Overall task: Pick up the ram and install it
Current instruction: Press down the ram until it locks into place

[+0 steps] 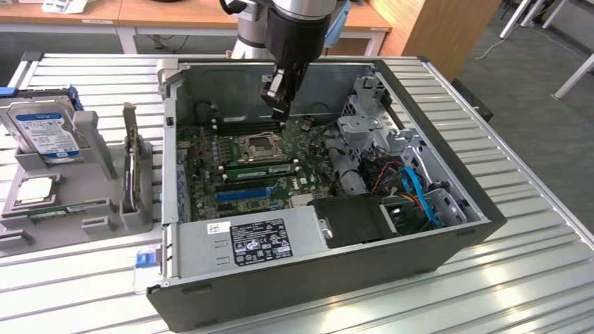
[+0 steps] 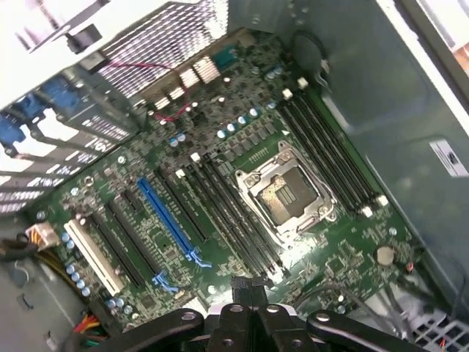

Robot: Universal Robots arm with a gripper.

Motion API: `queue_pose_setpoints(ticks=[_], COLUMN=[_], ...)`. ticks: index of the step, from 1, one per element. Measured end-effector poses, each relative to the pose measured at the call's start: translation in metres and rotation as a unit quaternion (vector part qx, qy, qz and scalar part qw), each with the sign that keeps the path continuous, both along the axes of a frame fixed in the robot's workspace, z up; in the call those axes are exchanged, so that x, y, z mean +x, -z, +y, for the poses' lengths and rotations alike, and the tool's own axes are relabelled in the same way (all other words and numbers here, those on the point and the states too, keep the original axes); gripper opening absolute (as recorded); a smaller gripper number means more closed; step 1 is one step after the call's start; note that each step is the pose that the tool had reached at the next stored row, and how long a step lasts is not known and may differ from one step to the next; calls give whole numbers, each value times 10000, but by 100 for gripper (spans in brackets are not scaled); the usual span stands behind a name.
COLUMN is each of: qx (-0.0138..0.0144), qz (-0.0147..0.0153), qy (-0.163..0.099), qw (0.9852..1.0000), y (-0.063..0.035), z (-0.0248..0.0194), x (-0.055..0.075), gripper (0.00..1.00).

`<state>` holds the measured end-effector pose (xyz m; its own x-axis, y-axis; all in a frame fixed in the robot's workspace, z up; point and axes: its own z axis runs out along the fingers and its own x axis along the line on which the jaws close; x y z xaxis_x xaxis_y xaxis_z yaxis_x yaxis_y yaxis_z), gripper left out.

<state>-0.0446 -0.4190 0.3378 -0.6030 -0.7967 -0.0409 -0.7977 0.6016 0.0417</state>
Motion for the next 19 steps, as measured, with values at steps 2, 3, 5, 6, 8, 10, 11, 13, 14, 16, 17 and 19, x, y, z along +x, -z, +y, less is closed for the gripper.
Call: queue_pose_setpoints(ticks=[2,3,5,6,8,10,11,13,14,16,17,19], qx=[0,0,0,0,0,0,0,0,0,1,0,0], qz=[0,0,0,0,0,0,0,0,0,0,0,0], qy=[161,245,418,503,680,863,952,1131,1221,1398,1486,1663], qw=[9999,9997,9991,9987,9977,9963,9955,9936,9925,9902,9889,9861], y=[0,0,0,0,0,0,0,1,1,1,1,1], z=[0,0,0,0,0,0,0,0,0,0,0,0], x=[0,0,0,0,0,0,0,0,0,0,0,0], gripper=[10,10,10,10,10,10,10,10,10,10,10,10])
